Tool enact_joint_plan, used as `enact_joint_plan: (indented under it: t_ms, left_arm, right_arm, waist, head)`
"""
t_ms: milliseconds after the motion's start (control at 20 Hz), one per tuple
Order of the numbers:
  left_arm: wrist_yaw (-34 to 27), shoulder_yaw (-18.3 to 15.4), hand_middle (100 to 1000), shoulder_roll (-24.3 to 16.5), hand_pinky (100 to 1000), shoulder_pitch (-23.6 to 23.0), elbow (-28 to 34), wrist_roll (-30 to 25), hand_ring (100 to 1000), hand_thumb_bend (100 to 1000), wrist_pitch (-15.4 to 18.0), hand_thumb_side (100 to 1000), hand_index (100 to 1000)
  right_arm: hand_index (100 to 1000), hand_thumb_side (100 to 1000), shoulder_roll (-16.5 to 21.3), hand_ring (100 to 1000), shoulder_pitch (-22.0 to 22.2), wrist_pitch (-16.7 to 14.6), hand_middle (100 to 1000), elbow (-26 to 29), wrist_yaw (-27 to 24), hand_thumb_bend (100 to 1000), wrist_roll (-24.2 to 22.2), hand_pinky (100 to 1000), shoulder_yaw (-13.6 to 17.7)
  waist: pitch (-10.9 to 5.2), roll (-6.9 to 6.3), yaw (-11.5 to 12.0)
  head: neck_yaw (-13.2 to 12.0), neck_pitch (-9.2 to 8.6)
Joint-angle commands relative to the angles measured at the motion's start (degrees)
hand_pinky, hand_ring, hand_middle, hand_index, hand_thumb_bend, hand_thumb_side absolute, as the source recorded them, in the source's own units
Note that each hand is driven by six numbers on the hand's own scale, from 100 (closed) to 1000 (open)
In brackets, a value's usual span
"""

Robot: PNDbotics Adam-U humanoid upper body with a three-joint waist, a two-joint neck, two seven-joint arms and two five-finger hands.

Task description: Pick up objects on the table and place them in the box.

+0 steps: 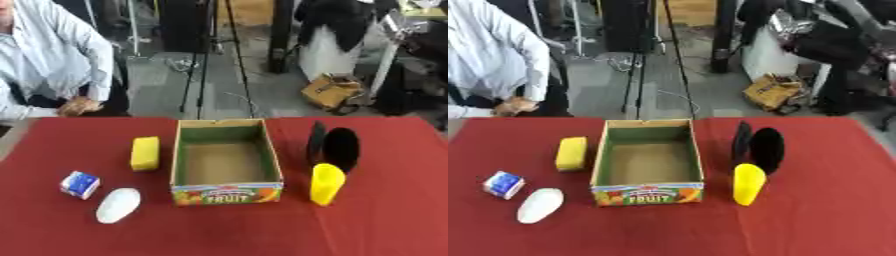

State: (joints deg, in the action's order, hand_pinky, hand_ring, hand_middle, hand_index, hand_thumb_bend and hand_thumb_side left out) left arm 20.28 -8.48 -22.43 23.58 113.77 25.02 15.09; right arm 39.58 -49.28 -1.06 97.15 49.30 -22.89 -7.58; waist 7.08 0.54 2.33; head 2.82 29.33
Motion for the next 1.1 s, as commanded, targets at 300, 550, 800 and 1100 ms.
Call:
enact_joint_plan:
  t_ms: [300, 550, 800, 1100]
  left_arm:
    - [-0.98, 0.22, 901, -1.61, 867, 0.69, 0.82, -1.60, 930, 100, -0.30, 931, 914]
    - [-1.32, 0.60, 896, -1.27, 867, 0.92, 0.82, -2.58, 930, 100, -0.52, 927, 912]
    - [-1.60, 0.78, 879, -1.22, 865, 1.01, 0.82, -3.62, 928, 100, -0.81, 924, 902]
    - [-2.13, 0.67, 856, -1.11, 866, 1.05, 0.82, -5.00, 923, 100, -1.19, 922, 885]
  right_arm:
    - [964, 1000, -0.56, 938, -5.66, -3.06, 885, -14.10, -6.31, 245, -1.10, 873, -5.75]
    - [968, 1000, -3.21, 940, -7.89, -5.49, 891, -19.59, -5.52, 248, -3.28, 877, -8.83]
    - [1000, 849, -4.80, 962, -8.90, -7.98, 908, -24.91, -5.57, 467, -8.87, 904, -10.97]
    - [1000, 716, -5.69, 1000, -9.59, -8.55, 985, -30.35, -3.76, 606, -18.04, 925, -11.19]
  waist:
    - [-1.09, 0.17, 0.10]
    - [-0.91, 0.27, 0.19]
    - [-0.64, 0.43, 0.47]
    - [-0.33, 0.41, 0.49]
  head:
    - [1.23, -0.90]
    - [1.79, -1.28]
    - [2.14, -1.44]
    - [2.42, -1.49]
